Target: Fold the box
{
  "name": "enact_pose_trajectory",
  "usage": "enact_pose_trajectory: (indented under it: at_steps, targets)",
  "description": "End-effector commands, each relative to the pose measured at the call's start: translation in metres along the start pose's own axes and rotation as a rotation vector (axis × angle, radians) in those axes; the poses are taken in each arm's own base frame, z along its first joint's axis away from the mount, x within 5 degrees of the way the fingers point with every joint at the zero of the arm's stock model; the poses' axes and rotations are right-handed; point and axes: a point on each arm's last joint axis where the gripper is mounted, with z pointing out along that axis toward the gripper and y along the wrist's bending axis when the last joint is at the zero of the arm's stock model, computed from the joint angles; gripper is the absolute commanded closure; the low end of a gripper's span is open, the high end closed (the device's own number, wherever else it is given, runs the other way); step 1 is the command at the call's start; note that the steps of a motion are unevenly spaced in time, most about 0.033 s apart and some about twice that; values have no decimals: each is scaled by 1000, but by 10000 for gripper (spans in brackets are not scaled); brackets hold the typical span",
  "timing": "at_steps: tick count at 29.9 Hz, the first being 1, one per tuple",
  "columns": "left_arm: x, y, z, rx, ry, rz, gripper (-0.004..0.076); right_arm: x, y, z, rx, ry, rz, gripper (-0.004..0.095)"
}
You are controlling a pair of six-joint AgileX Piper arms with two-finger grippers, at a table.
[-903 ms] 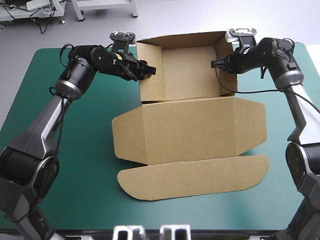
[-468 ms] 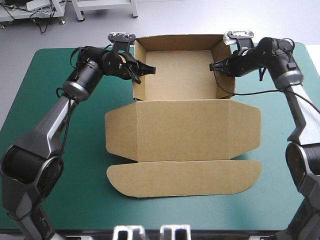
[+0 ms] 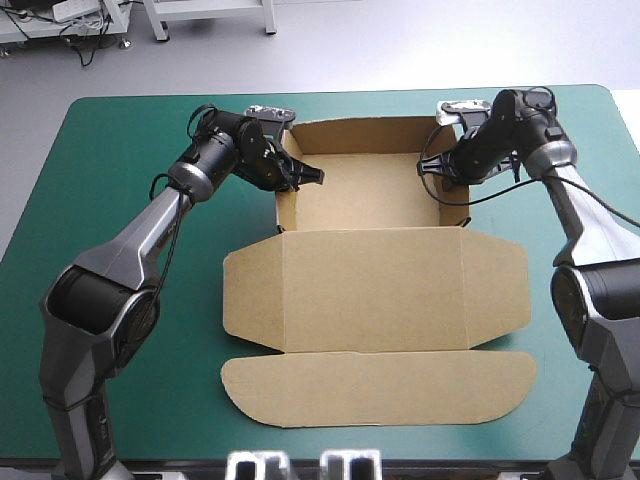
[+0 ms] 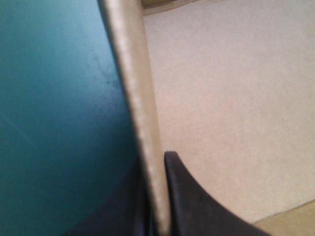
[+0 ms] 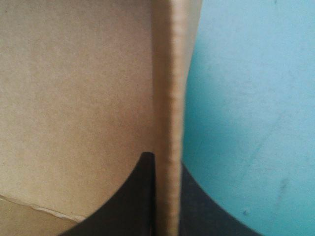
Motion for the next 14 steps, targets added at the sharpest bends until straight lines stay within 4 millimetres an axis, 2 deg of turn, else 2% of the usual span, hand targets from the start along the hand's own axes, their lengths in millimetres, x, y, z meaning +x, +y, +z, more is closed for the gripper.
enact_pose_trajectory:
  at_steps: [1, 6, 14]
  targets:
    - [-13, -17, -32, 79, -91, 65, 734, -2, 16, -9, 1, 2, -97, 926]
    - [-17, -16, -21, 60, -8, 89, 734, 1, 27, 12, 35, 78, -126, 926]
    - [-17, -11, -1, 14, 65, 121, 734, 0, 34, 14, 67, 73, -146, 927]
